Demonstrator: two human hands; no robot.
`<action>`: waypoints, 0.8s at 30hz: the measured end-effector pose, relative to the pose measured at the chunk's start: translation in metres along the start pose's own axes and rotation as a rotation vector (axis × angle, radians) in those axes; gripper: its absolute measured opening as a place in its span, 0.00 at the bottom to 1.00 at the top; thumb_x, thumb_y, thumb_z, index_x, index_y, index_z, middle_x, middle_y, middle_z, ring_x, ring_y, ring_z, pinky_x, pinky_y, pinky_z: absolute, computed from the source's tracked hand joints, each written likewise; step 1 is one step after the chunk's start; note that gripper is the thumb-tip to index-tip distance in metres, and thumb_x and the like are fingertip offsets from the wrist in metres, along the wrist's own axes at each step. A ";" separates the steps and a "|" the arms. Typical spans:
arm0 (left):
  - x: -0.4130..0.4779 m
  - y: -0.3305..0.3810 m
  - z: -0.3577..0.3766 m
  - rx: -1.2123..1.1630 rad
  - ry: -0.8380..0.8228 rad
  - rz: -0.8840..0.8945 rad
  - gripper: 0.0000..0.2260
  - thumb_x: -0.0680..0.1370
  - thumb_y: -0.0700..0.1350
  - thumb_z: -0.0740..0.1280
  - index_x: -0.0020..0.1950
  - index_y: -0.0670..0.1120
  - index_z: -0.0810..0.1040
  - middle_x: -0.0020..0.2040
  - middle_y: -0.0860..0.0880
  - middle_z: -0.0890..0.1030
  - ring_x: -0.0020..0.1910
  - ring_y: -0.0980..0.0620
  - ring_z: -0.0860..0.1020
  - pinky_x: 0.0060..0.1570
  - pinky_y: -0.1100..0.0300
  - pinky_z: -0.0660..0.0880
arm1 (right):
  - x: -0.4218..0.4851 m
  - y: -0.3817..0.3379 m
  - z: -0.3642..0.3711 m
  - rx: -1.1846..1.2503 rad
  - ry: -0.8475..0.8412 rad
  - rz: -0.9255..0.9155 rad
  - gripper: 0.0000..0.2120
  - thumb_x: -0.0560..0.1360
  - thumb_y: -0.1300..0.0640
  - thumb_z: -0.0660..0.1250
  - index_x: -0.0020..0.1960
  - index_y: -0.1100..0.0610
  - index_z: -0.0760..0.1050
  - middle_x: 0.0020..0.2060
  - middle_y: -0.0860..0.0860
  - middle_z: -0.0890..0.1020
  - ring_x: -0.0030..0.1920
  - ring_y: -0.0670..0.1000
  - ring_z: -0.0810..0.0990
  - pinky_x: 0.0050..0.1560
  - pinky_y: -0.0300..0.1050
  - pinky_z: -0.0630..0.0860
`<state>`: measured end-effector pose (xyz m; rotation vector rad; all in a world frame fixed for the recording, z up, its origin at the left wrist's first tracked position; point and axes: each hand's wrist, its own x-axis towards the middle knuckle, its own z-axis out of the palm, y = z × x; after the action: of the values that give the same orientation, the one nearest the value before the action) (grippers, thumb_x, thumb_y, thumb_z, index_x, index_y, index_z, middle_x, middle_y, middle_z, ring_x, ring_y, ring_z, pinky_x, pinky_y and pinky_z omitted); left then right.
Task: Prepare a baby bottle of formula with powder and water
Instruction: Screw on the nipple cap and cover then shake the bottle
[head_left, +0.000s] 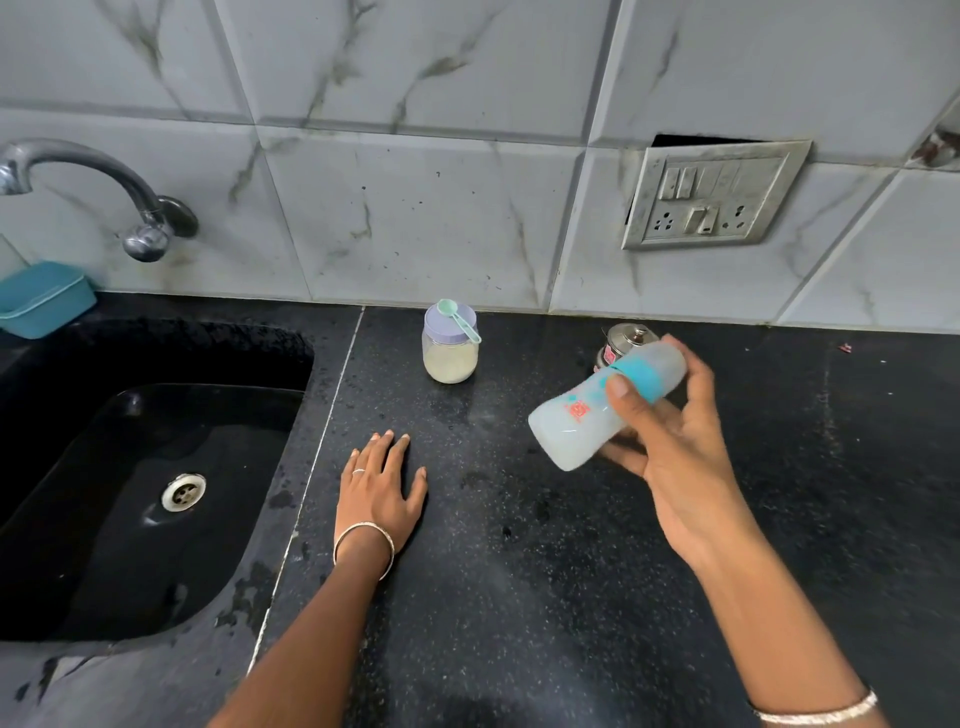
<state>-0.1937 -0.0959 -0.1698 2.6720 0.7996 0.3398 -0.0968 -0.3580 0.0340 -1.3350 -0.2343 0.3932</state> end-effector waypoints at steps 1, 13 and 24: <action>0.000 0.000 0.000 0.001 0.000 -0.001 0.25 0.82 0.57 0.59 0.76 0.48 0.69 0.77 0.47 0.68 0.79 0.46 0.62 0.79 0.49 0.55 | -0.001 0.000 0.001 -0.042 -0.037 0.009 0.35 0.69 0.54 0.76 0.72 0.40 0.68 0.60 0.51 0.83 0.58 0.51 0.86 0.47 0.48 0.85; 0.000 0.000 0.000 0.017 -0.018 -0.007 0.26 0.82 0.59 0.56 0.76 0.48 0.69 0.77 0.47 0.68 0.79 0.46 0.62 0.79 0.48 0.55 | -0.010 -0.006 0.005 -0.200 -0.222 0.101 0.37 0.65 0.53 0.79 0.70 0.36 0.71 0.57 0.54 0.85 0.54 0.53 0.87 0.46 0.51 0.85; 0.000 0.000 0.000 0.022 -0.015 0.004 0.25 0.82 0.58 0.59 0.76 0.48 0.69 0.77 0.47 0.68 0.79 0.46 0.61 0.79 0.48 0.55 | -0.009 -0.004 0.000 -0.304 -0.260 0.169 0.39 0.63 0.54 0.81 0.70 0.35 0.72 0.58 0.57 0.85 0.55 0.57 0.87 0.49 0.58 0.85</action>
<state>-0.1941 -0.0957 -0.1695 2.6934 0.7979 0.3142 -0.1044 -0.3618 0.0382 -1.6077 -0.4117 0.6959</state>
